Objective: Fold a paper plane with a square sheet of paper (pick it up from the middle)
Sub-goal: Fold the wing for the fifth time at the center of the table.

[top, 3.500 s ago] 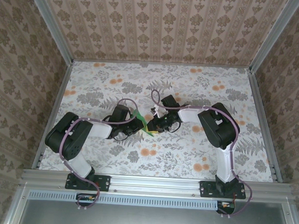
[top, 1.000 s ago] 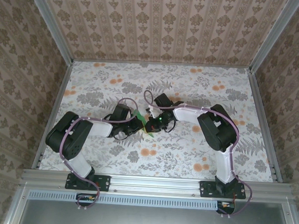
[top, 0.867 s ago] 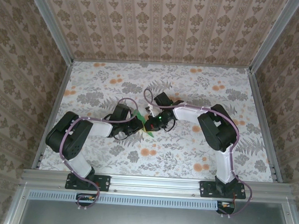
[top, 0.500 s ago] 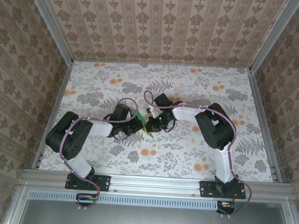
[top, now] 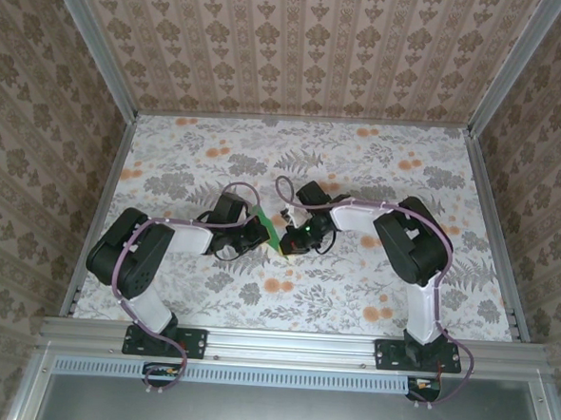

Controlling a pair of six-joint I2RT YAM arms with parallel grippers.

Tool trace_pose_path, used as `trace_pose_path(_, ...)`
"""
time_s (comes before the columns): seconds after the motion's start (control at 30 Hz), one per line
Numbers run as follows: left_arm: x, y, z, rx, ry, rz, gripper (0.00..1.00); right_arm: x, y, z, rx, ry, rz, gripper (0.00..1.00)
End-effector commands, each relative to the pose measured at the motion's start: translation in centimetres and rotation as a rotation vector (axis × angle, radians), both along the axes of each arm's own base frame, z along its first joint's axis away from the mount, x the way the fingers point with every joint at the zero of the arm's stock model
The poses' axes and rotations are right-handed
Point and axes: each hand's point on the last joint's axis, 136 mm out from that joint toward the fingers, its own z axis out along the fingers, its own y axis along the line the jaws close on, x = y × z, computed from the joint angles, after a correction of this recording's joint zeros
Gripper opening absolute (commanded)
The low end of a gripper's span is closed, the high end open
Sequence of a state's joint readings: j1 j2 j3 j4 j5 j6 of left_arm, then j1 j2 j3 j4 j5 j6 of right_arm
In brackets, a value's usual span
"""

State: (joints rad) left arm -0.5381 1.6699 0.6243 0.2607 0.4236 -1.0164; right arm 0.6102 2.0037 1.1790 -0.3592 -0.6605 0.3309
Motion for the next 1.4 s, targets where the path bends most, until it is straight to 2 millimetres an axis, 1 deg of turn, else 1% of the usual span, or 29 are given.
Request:
trace_pose_path(0.0, -1.8, 3.2, -4.3, 0.166, 0.114, 0.057, 0.0, -4.7, -3.9, -2.2, -0.156, 0.152, 0.013, 0.0)
trace_pose_path(0.07, -1.7, 3.1, -4.1, 0.161, 0.107, 0.049, 0.0, -4.6, -4.3, -1.9, -0.159, 0.139, 0.007, 0.0)
trace_pose_path(0.13, -1.5, 2.8, -3.8, 0.151, 0.096, 0.041, 0.0, -3.9, -4.0, -0.5, -0.132, 0.101, -0.005, 0.0)
trace_pose_path(0.2, -1.4, 2.5, -3.4, 0.138, 0.087, 0.028, 0.0, -2.9, -3.3, 1.5, -0.081, 0.042, -0.008, 0.0)
trace_pose_path(0.27, -1.1, 2.2, -3.0, 0.127, 0.075, 0.019, 0.0, -1.8, -2.1, 3.6, -0.014, -0.013, -0.01, 0.01)
trace_pose_path(0.3, -1.0, 2.1, -2.8, 0.12, 0.07, 0.016, 0.0, -1.2, -1.7, 4.2, 0.008, -0.034, -0.014, 0.01)
trace_pose_path(0.37, -0.8, 1.8, -2.4, 0.107, 0.057, 0.008, 0.0, -0.3, -0.9, 4.7, 0.028, -0.054, -0.02, 0.01)
trace_pose_path(0.43, -0.7, 1.5, -2.1, 0.098, 0.048, 0.001, 0.0, 0.8, -0.3, 4.4, 0.031, -0.058, -0.031, 0.01)
trace_pose_path(0.6, -0.4, 1.1, -1.3, 0.079, 0.024, -0.011, 0.0, 2.5, 1.2, 3.3, 0.04, -0.055, -0.053, 0.01)
trace_pose_path(0.7, -0.1, 0.8, -0.8, 0.067, 0.012, -0.023, 0.0, 3.2, 1.8, 2.6, 0.036, -0.044, -0.052, 0.01)
trace_pose_path(0.8, 0.2, 0.3, -0.2, 0.052, -0.005, -0.037, 0.0, 3.3, 2.1, 1.7, 0.027, -0.027, -0.045, 0.01)
trace_pose_path(0.93, 0.6, -0.1, 0.6, 0.037, -0.024, -0.05, 0.0, 2.8, 1.6, 0.1, -0.008, 0.002, -0.041, 0.01)
trace_pose_path(1.03, 1.0, -0.6, 1.4, 0.02, -0.046, -0.062, 0.0, 2.4, 0.9, -1.0, -0.05, 0.011, -0.039, 0.01)
trace_pose_path(1.13, 1.5, -0.8, 2.7, 0.006, -0.089, -0.087, 0.03, 2.0, 0.1, -2.0, -0.095, 0.013, -0.035, 0.0)
trace_pose_path(1.27, 2.7, 0.5, 4.5, 0.028, -0.14, -0.09, 0.11, 1.8, -0.9, -2.8, -0.145, 0.012, -0.035, 0.0)
trace_pose_path(1.37, 3.2, 1.6, 5.1, 0.035, -0.164, -0.077, 0.17, 1.9, -1.1, -2.9, -0.157, 0.007, -0.037, 0.0)
